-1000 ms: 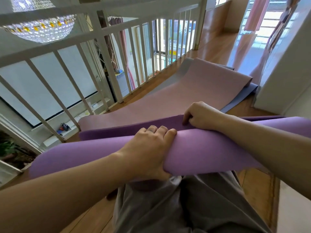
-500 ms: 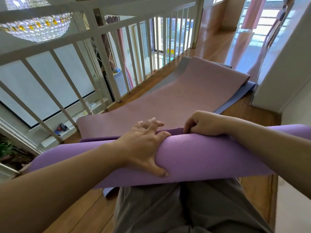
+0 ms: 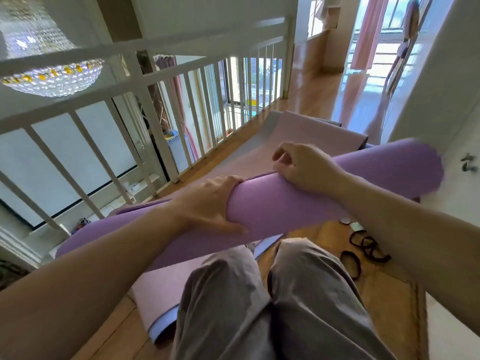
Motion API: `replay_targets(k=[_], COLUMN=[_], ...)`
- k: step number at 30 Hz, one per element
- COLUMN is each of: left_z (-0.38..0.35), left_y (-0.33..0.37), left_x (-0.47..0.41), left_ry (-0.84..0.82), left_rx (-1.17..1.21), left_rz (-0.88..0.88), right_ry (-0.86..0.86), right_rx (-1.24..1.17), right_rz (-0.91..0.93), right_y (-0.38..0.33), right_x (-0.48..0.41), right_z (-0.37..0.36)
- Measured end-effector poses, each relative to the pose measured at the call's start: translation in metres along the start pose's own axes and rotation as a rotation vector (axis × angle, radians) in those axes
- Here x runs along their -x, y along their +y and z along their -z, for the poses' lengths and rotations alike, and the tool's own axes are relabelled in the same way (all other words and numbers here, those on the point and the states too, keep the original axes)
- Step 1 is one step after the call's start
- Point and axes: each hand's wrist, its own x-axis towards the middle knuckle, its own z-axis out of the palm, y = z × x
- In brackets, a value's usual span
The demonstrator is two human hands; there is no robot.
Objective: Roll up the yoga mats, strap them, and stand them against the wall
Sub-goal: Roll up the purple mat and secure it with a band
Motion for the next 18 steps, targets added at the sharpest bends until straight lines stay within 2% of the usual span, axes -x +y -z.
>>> replay_targets(k=[3,5,6,7,9,11,13,16,18], left_z=[0.019,0.029,0.034,0.037,0.044,0.049,0.051,0.04,0.03], left_y=[-0.009,-0.009,-0.008,-0.007,-0.003,0.005,0.016,0.021,0.018], left_x=[-0.03,-0.049,-0.058,-0.067,-0.085,-0.103,-0.12,-0.145,-0.16], left_ry=[0.137,0.207,0.248,0.297,0.384,0.423,0.426,0.415,0.376], left_rx=[0.035,0.074,0.107,0.148,0.209,0.247,0.29,0.379,0.482], left_rz=[0.097,0.155,0.172,0.175,0.169,0.137,0.085,-0.025,-0.035], right_ry=[0.458,0.69,0.753,0.742,0.518,0.286,0.245,0.323,0.296], right_rx=[-0.181,-0.335,-0.452,-0.622,-1.05,-1.384,-1.518,-1.632,-1.703], right_rz=[-0.008,-0.117,-0.213,-0.33,-0.539,-0.585,-0.54,-0.516,-0.475], right_y=[0.013,0.021,0.027,0.032,0.039,0.041,0.043,0.06,0.081], right_x=[-0.012,-0.018,-0.024,-0.03,-0.041,-0.047,-0.054,-0.061,-0.059], right_z=[0.009,0.013,0.014,0.016,0.022,0.031,0.042,0.057,0.065])
